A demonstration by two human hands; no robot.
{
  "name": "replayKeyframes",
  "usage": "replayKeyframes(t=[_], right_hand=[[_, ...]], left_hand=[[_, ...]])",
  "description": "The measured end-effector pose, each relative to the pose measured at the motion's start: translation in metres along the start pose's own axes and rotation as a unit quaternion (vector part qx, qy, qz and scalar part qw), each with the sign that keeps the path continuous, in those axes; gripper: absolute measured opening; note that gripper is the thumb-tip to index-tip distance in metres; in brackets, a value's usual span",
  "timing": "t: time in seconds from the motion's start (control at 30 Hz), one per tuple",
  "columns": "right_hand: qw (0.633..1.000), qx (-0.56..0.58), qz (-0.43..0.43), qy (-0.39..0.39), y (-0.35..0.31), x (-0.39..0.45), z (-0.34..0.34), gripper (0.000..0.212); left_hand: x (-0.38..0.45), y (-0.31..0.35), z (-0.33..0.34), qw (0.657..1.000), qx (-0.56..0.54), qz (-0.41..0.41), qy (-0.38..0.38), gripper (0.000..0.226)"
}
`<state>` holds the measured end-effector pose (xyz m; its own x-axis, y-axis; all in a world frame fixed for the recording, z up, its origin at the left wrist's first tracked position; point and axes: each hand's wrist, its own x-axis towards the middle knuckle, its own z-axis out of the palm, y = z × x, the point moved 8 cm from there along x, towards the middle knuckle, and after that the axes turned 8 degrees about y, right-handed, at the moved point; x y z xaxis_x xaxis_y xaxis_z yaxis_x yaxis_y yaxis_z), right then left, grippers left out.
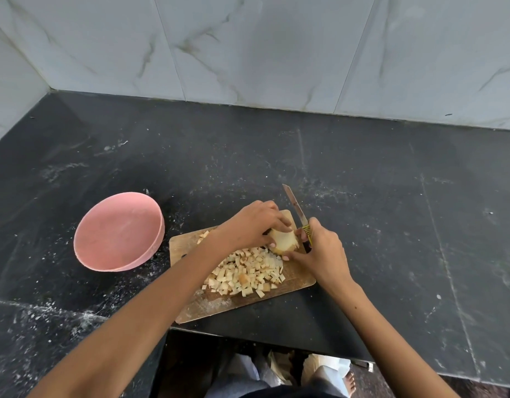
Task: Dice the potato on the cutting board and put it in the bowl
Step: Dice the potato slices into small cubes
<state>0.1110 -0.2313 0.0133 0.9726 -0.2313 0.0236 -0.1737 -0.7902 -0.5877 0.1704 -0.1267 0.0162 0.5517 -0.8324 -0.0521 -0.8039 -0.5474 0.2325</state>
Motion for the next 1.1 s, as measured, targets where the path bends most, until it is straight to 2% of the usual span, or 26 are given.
replayKeyframes(t=[0.07,0.3,0.4,0.53,0.7,0.83,0.97,1.1], right_hand=[[1.000,-0.028,-0.005,0.009,-0.001,0.000,-0.001,0.052],[0.999,-0.001,-0.048,-0.018,-0.003,0.019,0.000,0.040],[0.996,-0.011,-0.077,-0.032,-0.006,0.030,0.002,0.036],[0.996,0.027,-0.071,-0.044,0.000,0.031,0.006,0.040],[0.994,0.068,-0.066,-0.058,0.003,0.025,0.013,0.055],[0.992,0.082,-0.078,-0.052,0.001,0.030,0.014,0.048],[0.986,0.080,-0.113,-0.088,-0.012,0.042,0.014,0.044],[0.986,0.064,-0.124,-0.090,-0.012,0.046,0.012,0.042]], left_hand=[[-0.002,-0.003,0.006,1.000,-0.009,0.005,-0.008,0.043],[-0.013,-0.008,0.004,0.996,-0.035,-0.015,0.078,0.038],[-0.012,-0.008,0.002,0.996,-0.046,-0.019,0.073,0.040],[-0.011,-0.008,0.001,0.995,-0.050,-0.024,0.086,0.038],[-0.018,-0.004,-0.001,0.985,-0.053,-0.022,0.162,0.031],[-0.024,-0.006,-0.002,0.978,-0.068,-0.037,0.192,0.031],[-0.030,-0.006,0.001,0.971,-0.057,-0.091,0.214,0.027],[-0.030,-0.002,0.010,0.976,-0.035,-0.090,0.194,0.027]])
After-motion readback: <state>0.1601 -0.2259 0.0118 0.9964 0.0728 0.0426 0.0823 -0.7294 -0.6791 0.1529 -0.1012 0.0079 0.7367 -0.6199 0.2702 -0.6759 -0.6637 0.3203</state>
